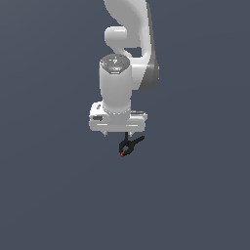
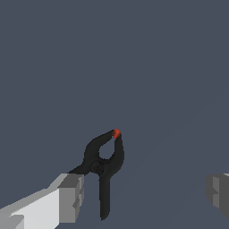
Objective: Pick up the object and move it to a goal position.
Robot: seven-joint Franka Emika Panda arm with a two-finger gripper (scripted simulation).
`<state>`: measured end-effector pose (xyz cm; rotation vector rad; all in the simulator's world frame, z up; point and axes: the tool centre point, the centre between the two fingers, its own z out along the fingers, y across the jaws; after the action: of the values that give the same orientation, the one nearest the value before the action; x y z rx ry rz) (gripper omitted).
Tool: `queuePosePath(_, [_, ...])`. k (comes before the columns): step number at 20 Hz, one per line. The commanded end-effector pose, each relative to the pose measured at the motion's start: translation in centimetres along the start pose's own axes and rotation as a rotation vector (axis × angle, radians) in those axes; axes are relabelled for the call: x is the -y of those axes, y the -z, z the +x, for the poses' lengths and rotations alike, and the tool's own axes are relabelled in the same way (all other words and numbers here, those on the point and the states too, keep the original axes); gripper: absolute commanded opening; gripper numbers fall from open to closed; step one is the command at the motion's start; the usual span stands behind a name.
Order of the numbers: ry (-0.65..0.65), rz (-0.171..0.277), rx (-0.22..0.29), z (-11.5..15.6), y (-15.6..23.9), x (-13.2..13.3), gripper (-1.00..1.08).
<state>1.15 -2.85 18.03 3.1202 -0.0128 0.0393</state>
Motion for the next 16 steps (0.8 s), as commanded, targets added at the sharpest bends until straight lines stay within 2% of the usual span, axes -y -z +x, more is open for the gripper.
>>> queuePosePath(1, [0.000,0.000,0.000,0.0,0.0,0.0,1.00])
queuePosePath(10, [0.003,-0.036,-0.008,0.3,0.5,-3.0,1.00])
queuePosePath(16, [-0.006,-0.034,-0.007,0.2,0.2,-2.8,1.00])
